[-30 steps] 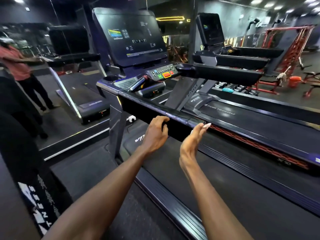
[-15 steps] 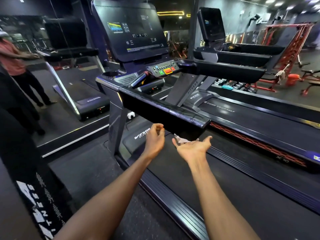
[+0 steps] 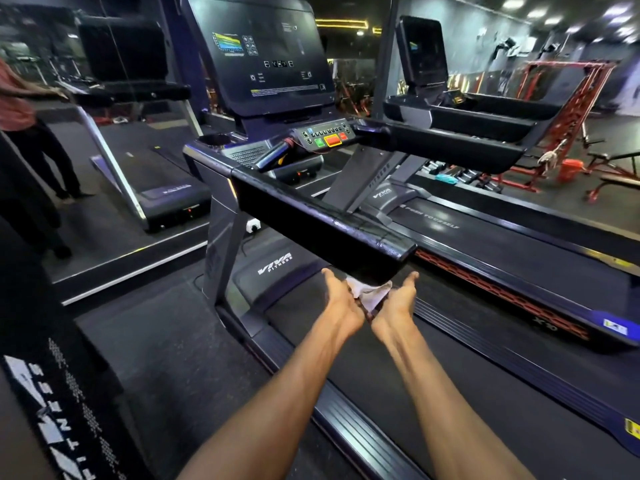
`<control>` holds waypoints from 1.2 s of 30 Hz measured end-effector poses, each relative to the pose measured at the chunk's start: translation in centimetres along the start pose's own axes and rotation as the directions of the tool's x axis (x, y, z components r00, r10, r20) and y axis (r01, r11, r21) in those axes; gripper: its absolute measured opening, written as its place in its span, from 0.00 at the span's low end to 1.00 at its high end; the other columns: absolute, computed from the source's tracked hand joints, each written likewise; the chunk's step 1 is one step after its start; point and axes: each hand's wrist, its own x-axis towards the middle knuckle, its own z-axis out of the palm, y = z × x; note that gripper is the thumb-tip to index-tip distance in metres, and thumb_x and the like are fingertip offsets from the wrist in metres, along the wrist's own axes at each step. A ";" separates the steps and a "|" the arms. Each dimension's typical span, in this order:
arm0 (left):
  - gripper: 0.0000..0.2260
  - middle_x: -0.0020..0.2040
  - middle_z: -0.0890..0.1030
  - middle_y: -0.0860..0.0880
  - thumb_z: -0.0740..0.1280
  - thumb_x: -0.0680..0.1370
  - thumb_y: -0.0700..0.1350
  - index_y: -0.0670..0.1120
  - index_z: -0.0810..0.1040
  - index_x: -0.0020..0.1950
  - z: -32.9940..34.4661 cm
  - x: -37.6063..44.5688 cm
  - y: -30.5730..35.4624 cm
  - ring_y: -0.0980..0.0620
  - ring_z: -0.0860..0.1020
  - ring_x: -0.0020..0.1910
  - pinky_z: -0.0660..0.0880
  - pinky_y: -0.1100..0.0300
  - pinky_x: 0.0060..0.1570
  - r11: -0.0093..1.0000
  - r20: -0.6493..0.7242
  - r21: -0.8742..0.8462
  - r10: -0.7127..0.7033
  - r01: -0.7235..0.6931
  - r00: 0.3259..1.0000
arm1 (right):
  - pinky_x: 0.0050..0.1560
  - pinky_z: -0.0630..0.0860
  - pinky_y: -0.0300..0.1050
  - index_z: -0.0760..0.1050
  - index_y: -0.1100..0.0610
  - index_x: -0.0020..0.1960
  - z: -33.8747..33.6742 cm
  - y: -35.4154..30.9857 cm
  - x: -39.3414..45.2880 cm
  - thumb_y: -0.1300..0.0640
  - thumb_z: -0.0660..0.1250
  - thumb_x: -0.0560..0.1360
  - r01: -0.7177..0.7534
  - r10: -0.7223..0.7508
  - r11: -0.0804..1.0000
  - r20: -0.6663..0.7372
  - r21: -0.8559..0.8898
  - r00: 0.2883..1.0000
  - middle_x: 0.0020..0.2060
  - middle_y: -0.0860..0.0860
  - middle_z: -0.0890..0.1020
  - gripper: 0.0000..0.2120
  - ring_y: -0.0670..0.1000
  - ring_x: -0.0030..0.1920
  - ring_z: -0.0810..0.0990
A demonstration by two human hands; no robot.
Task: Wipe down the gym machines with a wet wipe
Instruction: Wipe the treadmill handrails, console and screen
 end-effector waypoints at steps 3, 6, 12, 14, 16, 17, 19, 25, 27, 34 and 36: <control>0.38 0.55 0.81 0.36 0.41 0.79 0.69 0.40 0.75 0.63 1.3 -0.6 0.0 0.36 0.82 0.45 0.81 0.41 0.37 0.986 0.006 -0.164 0.026 -0.025 1.000 | 0.36 0.64 0.44 0.76 0.54 0.62 -1.0 -1.5 0.7 0.31 0.48 0.80 0.073 -0.122 0.942 -0.133 -0.327 0.984 0.50 0.53 0.85 0.32 0.52 0.42 0.79; 0.33 0.46 0.77 0.41 0.44 0.78 0.70 0.44 0.73 0.50 0.9 0.5 0.9 0.43 0.77 0.42 0.70 0.39 0.60 0.958 -0.055 -0.286 0.013 -0.029 0.998 | 0.32 0.65 0.42 0.77 0.56 0.60 -1.8 -3.7 2.1 0.32 0.49 0.80 0.117 -0.196 0.850 -0.102 -0.514 0.975 0.53 0.54 0.83 0.32 0.53 0.42 0.78; 0.28 0.68 0.73 0.36 0.46 0.83 0.56 0.37 0.69 0.70 2.8 -2.5 1.5 0.31 0.69 0.68 0.59 0.24 0.62 0.942 0.006 -0.328 -0.074 0.072 0.997 | 0.33 0.66 0.45 0.76 0.55 0.38 0.6 -9.6 3.1 0.49 0.62 0.78 0.261 -0.327 0.722 0.016 -0.641 0.945 0.32 0.53 0.76 0.14 0.51 0.30 0.71; 0.25 0.63 0.77 0.38 0.47 0.82 0.55 0.38 0.74 0.63 3.2 -2.6 2.7 0.34 0.72 0.66 0.56 0.27 0.66 0.942 0.003 -0.329 -0.068 0.065 0.998 | 0.33 0.67 0.43 0.78 0.57 0.41 2.8 -11.2 2.9 0.53 0.63 0.80 0.333 -0.341 0.661 0.127 -0.673 0.932 0.30 0.50 0.75 0.12 0.49 0.30 0.71; 0.23 0.63 0.78 0.39 0.48 0.81 0.53 0.42 0.76 0.60 3.0 -2.0 2.9 0.37 0.77 0.61 0.60 0.32 0.69 0.939 -0.039 -0.343 -0.030 0.015 0.999 | 0.32 0.69 0.39 0.77 0.57 0.40 5.3 -12.0 2.5 0.56 0.63 0.80 0.403 -0.327 0.598 0.248 -0.693 0.912 0.31 0.50 0.76 0.11 0.47 0.30 0.73; 0.22 0.63 0.79 0.40 0.48 0.82 0.52 0.43 0.77 0.59 3.2 -2.0 2.6 0.39 0.79 0.58 0.62 0.33 0.69 0.951 -0.049 -0.310 -0.010 -0.006 0.999 | 0.32 0.70 0.39 0.76 0.57 0.38 6.4 -12.1 2.2 0.55 0.64 0.79 0.430 -0.314 0.548 0.300 -0.717 0.901 0.31 0.51 0.77 0.12 0.49 0.30 0.74; 0.20 0.60 0.82 0.42 0.47 0.82 0.50 0.47 0.76 0.61 3.6 -2.7 2.0 0.41 0.79 0.58 0.60 0.34 0.68 0.976 -0.068 -0.214 0.021 -0.035 0.997 | 0.38 0.73 0.47 0.76 0.55 0.34 8.1 -12.0 2.2 0.49 0.66 0.75 0.477 -0.275 0.359 0.398 -0.802 0.875 0.33 0.53 0.80 0.14 0.56 0.36 0.78; 0.25 0.62 0.80 0.40 0.47 0.83 0.54 0.42 0.79 0.57 3.9 -2.3 4.4 0.41 0.76 0.65 0.72 0.44 0.60 0.968 -0.106 -0.221 0.100 -0.121 0.989 | 0.56 0.73 0.51 0.77 0.58 0.55 10.8 -10.1 2.7 0.40 0.56 0.74 0.484 -0.172 -0.120 0.499 -0.867 0.850 0.57 0.61 0.80 0.24 0.62 0.59 0.78; 0.29 0.52 0.84 0.42 0.48 0.81 0.62 0.43 0.81 0.50 3.7 -1.7 4.0 0.42 0.79 0.60 0.74 0.47 0.62 0.990 -0.066 -0.128 0.057 -0.065 0.996 | 0.62 0.73 0.56 0.74 0.57 0.63 11.2 -9.3 3.3 0.38 0.53 0.74 0.471 -0.128 -0.213 0.503 -0.856 0.855 0.64 0.62 0.77 0.29 0.64 0.62 0.76; 0.38 0.40 0.84 0.42 0.41 0.80 0.68 0.41 0.80 0.46 1.9 0.5 6.2 0.43 0.81 0.42 0.75 0.51 0.50 0.996 -0.068 -0.074 0.040 -0.045 0.997 | 0.68 0.68 0.59 0.70 0.59 0.70 13.6 -8.2 5.3 0.36 0.48 0.78 0.447 -0.084 -0.324 0.496 -0.834 0.864 0.70 0.64 0.71 0.33 0.65 0.68 0.72; 0.37 0.46 0.82 0.45 0.45 0.78 0.72 0.42 0.79 0.49 1.4 1.6 5.7 0.45 0.79 0.43 0.73 0.53 0.58 0.996 -0.081 -0.091 0.001 -0.009 0.997 | 0.68 0.69 0.59 0.70 0.59 0.69 14.5 -8.0 5.7 0.36 0.48 0.79 0.448 -0.072 -0.324 0.494 -0.833 0.866 0.70 0.65 0.72 0.33 0.65 0.68 0.72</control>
